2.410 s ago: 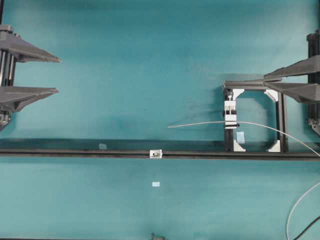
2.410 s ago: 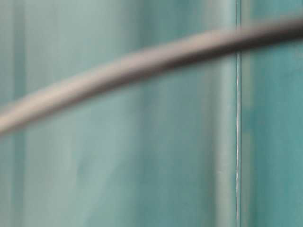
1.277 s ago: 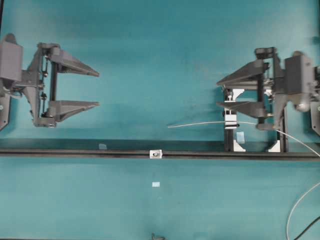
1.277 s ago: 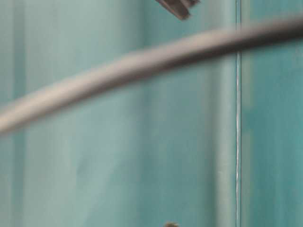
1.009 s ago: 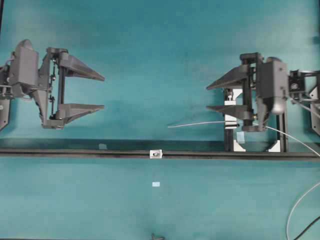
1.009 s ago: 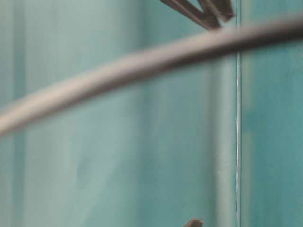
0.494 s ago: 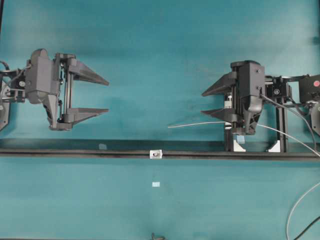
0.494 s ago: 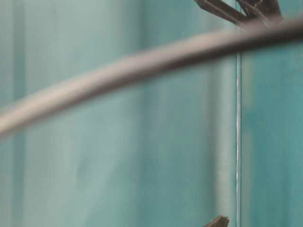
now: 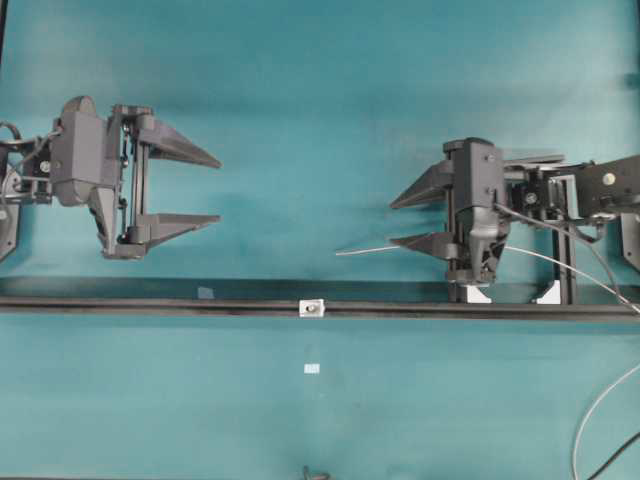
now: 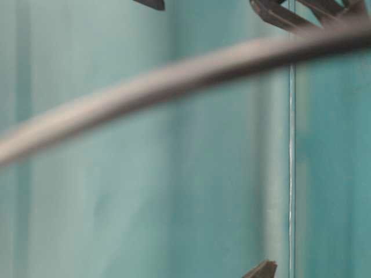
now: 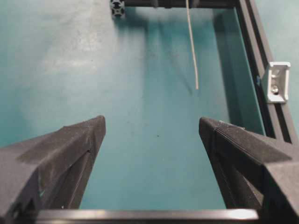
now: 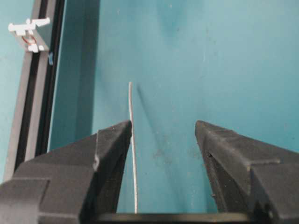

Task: Insert the wire through the hole in the metal fitting marked with a red label.
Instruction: 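Close the right gripper on the white wire near its tip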

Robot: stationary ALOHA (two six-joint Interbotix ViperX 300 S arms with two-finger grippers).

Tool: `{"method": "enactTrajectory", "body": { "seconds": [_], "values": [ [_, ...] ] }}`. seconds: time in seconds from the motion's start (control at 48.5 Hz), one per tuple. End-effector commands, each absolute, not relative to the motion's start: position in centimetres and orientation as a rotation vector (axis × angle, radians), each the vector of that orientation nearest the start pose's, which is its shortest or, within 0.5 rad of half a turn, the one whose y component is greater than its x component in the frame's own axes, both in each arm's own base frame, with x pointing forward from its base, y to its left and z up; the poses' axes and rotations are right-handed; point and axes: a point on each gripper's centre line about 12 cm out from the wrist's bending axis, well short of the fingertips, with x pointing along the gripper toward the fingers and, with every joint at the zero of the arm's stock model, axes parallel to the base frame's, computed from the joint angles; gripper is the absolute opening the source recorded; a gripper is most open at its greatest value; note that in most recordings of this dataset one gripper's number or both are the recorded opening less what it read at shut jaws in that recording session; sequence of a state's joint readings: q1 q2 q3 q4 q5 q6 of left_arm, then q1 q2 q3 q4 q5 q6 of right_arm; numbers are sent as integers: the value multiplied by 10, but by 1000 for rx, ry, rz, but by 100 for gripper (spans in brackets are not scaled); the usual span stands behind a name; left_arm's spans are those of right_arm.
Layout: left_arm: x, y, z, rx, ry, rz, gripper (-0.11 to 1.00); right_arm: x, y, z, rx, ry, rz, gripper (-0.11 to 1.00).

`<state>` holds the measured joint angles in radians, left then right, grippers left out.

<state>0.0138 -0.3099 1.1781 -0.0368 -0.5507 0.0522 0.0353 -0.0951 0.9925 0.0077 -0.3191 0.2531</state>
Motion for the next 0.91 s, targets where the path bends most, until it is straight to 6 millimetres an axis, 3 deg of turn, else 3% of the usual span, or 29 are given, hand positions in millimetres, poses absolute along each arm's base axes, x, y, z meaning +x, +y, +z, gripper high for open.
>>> {"method": "enactTrajectory", "body": {
  "seconds": [0.0, 0.886],
  "values": [
    [274, 8, 171, 21, 292, 38, 69, 325, 12, 137, 251, 567, -43, 67],
    [272, 17, 168, 14, 300, 72, 68, 339, 15, 111, 255, 670, -52, 67]
  ]
}}
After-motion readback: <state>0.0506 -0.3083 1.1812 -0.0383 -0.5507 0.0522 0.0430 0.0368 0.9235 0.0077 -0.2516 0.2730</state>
